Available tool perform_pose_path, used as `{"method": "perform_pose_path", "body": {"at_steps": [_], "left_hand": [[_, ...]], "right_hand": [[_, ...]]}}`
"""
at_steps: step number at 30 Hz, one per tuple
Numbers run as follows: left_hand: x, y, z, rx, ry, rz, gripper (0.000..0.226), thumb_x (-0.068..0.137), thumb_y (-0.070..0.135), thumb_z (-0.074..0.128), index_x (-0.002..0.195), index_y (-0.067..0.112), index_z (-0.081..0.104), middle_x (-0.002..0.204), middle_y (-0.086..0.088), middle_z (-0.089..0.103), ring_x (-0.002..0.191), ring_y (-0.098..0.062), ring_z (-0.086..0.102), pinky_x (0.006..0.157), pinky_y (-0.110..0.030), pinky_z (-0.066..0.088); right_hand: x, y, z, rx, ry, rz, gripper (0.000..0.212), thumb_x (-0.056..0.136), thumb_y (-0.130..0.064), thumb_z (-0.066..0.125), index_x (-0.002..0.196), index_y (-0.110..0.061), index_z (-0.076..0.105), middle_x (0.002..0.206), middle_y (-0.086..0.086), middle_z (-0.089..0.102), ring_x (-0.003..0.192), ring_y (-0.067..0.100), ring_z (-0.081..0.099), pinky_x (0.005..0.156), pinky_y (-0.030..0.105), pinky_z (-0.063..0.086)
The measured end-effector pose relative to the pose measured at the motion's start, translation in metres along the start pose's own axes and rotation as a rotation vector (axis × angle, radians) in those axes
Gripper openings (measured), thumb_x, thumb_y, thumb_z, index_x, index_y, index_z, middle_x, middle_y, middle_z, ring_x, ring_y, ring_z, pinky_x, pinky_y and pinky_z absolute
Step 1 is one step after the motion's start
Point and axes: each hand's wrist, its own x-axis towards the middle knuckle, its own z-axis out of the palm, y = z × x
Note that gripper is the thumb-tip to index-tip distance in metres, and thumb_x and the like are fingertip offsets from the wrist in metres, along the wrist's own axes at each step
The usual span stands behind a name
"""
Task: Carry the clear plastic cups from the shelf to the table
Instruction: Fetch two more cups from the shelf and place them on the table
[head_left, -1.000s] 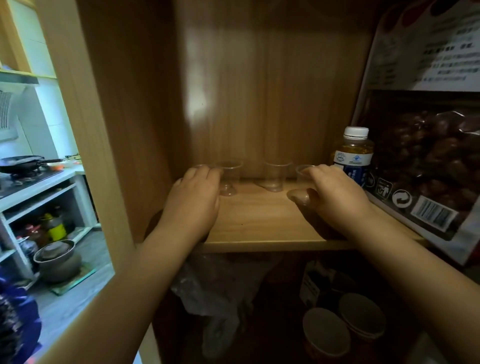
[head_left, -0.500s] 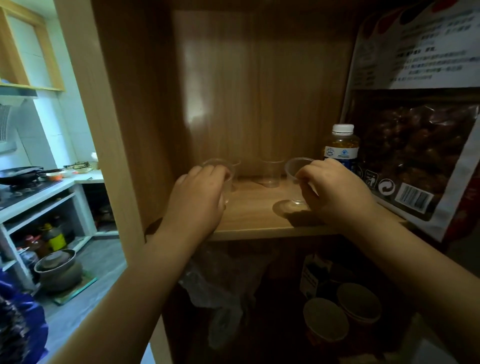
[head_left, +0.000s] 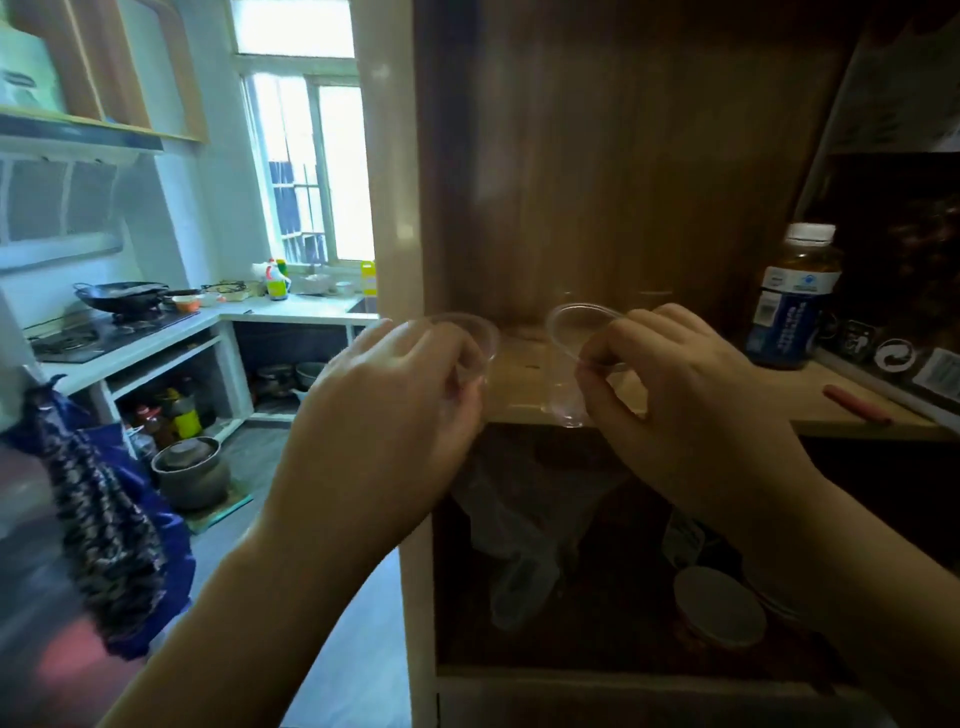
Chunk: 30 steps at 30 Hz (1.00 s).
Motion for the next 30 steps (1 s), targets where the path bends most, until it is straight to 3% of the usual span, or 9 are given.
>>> {"method": "perform_pose_path", "body": {"at_steps": [8, 12, 19, 26, 30], "left_hand": [[-0.068, -0.077, -0.076, 0.121, -0.001, -0.171, 0.013, 0.081, 0.031, 0.052, 0.083, 0.021, 0.06, 0.077, 0.008, 0.063, 0.077, -0.01, 0.049, 0.066, -0.024, 0.036], [-0.104, -0.124, -0.13, 0.238, -0.017, -0.294, 0.008, 0.078, 0.027, 0.056, 0.081, 0.02, 0.06, 0.077, 0.006, 0.063, 0.077, -0.017, 0.052, 0.063, -0.026, 0.036], [-0.188, -0.198, -0.252, 0.415, -0.053, -0.441, 0.006, 0.082, 0.024, 0.057, 0.081, 0.019, 0.059, 0.071, 0.005, 0.056, 0.072, -0.016, 0.047, 0.064, -0.031, 0.039], [-0.295, -0.238, -0.367, 0.64, 0.014, -0.678, 0.007, 0.082, 0.019, 0.059, 0.078, 0.013, 0.059, 0.069, 0.001, 0.057, 0.069, -0.019, 0.049, 0.063, -0.035, 0.044], [-0.35, -0.243, -0.419, 0.754, 0.044, -0.82, 0.009, 0.084, 0.021, 0.057, 0.081, 0.014, 0.061, 0.07, 0.005, 0.058, 0.07, -0.013, 0.049, 0.065, -0.027, 0.043]], "right_hand": [[0.029, -0.118, 0.049, 0.239, 0.049, -0.133, 0.011, 0.082, -0.023, 0.057, 0.077, -0.013, 0.058, 0.08, 0.003, 0.064, 0.077, 0.023, 0.054, 0.064, 0.039, 0.047], [0.053, -0.191, 0.076, 0.337, 0.017, -0.178, 0.01, 0.083, -0.02, 0.058, 0.077, -0.013, 0.059, 0.079, 0.002, 0.063, 0.079, 0.025, 0.054, 0.068, 0.038, 0.045], [0.08, -0.351, 0.117, 0.546, -0.011, -0.362, 0.011, 0.085, -0.019, 0.058, 0.077, -0.012, 0.06, 0.078, 0.0, 0.063, 0.078, 0.024, 0.053, 0.067, 0.039, 0.045], [0.08, -0.519, 0.144, 0.777, -0.036, -0.584, 0.013, 0.086, -0.021, 0.057, 0.075, -0.014, 0.059, 0.074, -0.002, 0.061, 0.076, 0.022, 0.053, 0.065, 0.033, 0.045], [0.077, -0.598, 0.151, 0.877, -0.09, -0.71, 0.017, 0.086, -0.027, 0.054, 0.076, -0.015, 0.059, 0.076, -0.003, 0.061, 0.078, 0.022, 0.053, 0.065, 0.036, 0.046]]}}
